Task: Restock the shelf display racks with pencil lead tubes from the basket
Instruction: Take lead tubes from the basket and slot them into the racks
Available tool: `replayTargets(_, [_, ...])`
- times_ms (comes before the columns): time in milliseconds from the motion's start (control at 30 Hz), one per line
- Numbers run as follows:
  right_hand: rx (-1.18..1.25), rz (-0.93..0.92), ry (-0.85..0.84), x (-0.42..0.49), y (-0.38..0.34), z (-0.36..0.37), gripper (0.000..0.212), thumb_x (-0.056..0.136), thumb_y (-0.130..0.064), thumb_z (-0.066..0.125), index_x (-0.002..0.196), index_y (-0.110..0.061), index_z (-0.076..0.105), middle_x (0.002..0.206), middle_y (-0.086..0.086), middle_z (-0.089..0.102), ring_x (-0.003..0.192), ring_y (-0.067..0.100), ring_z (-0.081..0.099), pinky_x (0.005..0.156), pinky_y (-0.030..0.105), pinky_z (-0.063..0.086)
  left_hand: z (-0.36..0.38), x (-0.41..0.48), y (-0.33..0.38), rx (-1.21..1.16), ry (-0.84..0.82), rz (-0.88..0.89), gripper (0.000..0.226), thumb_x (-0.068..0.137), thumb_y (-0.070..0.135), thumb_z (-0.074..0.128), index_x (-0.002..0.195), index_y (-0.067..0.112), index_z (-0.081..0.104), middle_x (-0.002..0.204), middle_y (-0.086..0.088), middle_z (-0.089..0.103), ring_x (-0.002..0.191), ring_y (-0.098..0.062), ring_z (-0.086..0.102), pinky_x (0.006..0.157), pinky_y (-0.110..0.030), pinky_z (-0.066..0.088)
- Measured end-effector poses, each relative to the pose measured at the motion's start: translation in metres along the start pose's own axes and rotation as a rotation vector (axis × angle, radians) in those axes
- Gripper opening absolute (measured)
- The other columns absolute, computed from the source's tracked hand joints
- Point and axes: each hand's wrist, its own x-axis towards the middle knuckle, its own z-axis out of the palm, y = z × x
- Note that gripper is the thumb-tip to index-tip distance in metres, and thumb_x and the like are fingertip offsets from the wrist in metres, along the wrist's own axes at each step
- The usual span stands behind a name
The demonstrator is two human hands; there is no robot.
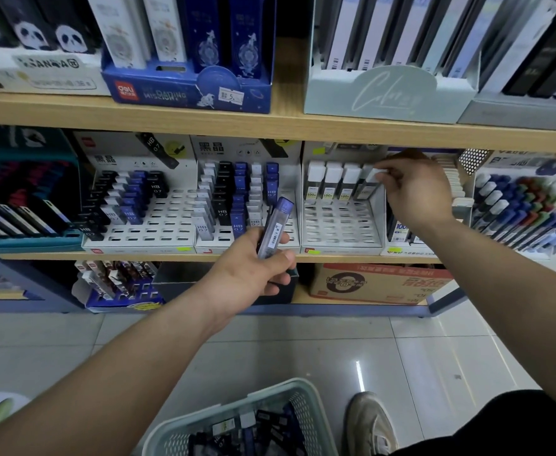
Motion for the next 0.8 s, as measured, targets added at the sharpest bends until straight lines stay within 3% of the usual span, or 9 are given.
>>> replayTargets(333, [-0.049, 0.027, 0.021, 0.001, -0.001, 0.007, 0.020, 0.095, -0.027, 0.063, 0.112, -0.027, 0.072, 0.107, 0.001, 0.073, 0.099, 0.029, 0.066, 0.078, 0.038, 0.054, -0.002, -0.002, 0.001, 0.019, -0.001, 0.000, 0.021, 0.098, 0.018, 0.062, 0.118, 0.023, 0.057, 0.086, 0.003, 0.072, 0.073, -0.012, 0.064, 0.069, -0.027, 0.053])
replayTargets(567, [-0.107, -0.045, 0.067, 0.003, -0.002, 0.017, 0.024, 0.096, -0.023, 0.058, 0.113, -0.020, 0.073, 0.111, 0.012, 0.068, 0.106, 0.036, 0.059, 0.083, 0.042, 0.054, -0.003, -0.005, 0.000, 0.015, 0.012, -0.011, 0.021, 0.098, 0.017, 0.061, 0.118, 0.022, 0.057, 0.088, 0.002, 0.071, 0.072, -0.011, 0.065, 0.068, -0.026, 0.053])
replayTargets(800, [-0.185, -0.106, 0.007, -0.002, -0.003, 0.014, 0.031, 0.084, -0.015, 0.063, 0.115, -0.014, 0.072, 0.108, 0.020, 0.066, 0.100, 0.043, 0.060, 0.087, 0.047, 0.053, -0.013, -0.009, -0.004, 0.016, 0.015, -0.010, 0.019, 0.098, 0.017, 0.062, 0.116, 0.022, 0.058, 0.080, 0.007, 0.072, 0.069, -0.010, 0.066, 0.066, -0.027, 0.052])
